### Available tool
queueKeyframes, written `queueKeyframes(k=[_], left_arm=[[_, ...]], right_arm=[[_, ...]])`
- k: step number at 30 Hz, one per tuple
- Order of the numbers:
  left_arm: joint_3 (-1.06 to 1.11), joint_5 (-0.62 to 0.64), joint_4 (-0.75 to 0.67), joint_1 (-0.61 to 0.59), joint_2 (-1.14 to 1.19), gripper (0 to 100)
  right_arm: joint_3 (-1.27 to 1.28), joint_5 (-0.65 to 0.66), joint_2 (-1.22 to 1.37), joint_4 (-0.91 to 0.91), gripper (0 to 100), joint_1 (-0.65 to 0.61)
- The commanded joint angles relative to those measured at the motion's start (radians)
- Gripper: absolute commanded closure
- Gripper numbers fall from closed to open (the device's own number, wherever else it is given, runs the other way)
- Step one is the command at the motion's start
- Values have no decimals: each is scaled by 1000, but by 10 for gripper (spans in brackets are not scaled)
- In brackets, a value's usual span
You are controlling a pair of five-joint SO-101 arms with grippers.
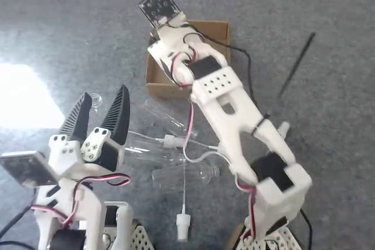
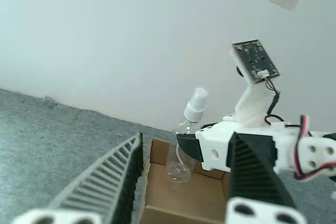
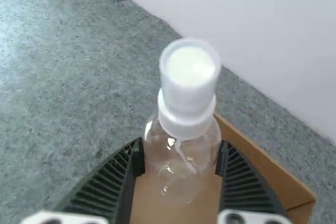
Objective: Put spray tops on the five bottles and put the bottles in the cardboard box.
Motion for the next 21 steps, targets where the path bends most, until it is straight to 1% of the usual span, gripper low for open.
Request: queueKeyframes(k=[1, 5, 9, 12, 21], left_arm=[[-48, 6, 2, -17, -5, 761], [-51, 12, -2, -115, -5, 761], [-65, 71, 0, -180, -5, 761], [-65, 72, 0, -201, -5, 761], [-67, 72, -2, -201, -5, 761]], right_arm=[[-222, 5, 97, -22, 862, 19], [-367, 5, 226, -22, 864, 28], [-511, 3, 352, -22, 864, 36], [-618, 3, 441, -22, 864, 39], [-908, 3, 691, -22, 864, 35]])
